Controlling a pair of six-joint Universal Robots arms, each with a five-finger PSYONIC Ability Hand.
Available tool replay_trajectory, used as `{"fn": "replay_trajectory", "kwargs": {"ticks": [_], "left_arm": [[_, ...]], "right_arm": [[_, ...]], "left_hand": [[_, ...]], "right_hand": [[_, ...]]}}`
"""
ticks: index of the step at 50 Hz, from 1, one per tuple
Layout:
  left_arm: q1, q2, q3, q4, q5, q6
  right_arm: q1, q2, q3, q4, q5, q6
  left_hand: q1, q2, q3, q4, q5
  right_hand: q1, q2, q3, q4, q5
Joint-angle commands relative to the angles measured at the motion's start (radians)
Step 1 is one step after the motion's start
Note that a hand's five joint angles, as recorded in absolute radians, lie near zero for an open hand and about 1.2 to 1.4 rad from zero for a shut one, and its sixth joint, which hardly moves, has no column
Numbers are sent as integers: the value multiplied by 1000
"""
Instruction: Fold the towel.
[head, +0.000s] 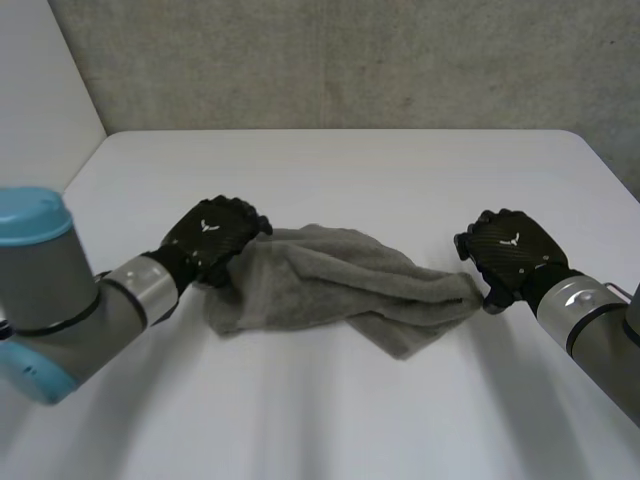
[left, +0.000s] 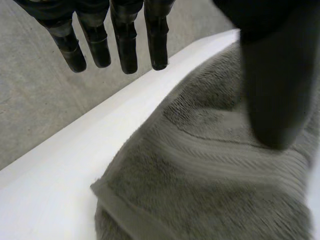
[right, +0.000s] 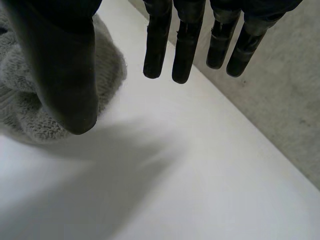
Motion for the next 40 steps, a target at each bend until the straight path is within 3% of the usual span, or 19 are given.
{"fn": "replay_trajectory", "kwargs": {"ticks": [1, 11, 19, 23, 35, 40], "left_arm": [[-46, -164, 230, -32, 1, -62], [-63, -355, 487, -156, 6, -68], [-72, -419, 537, -228, 4, -62], [-80, -372, 491, -225, 0, -58], [-81, -125, 283, -152, 0, -58], [-80, -43, 206, -156, -5, -58]], "right_arm": [[-6, 6, 19, 4, -1, 14], [-3, 6, 39, 7, 1, 23], [-10, 3, 36, 65, -6, 24], [-12, -12, 34, 76, 2, 53], [-19, -23, 28, 87, -13, 265], [-18, 4, 24, 85, -27, 282]], "left_hand": [[-47, -46, -58, -66, -2], [117, 118, -58, -66, 162], [658, 658, -58, -66, 703], [895, 895, -58, -66, 940], [895, 896, -58, -66, 940], [904, 905, -58, -66, 949]], "right_hand": [[-67, -90, -52, -76, -37], [-70, -93, -52, -76, -40], [-61, -84, -52, -76, -32], [-58, -81, -52, -76, -29], [-122, -146, -52, -76, -93], [-219, -243, -52, -76, -190]]}}
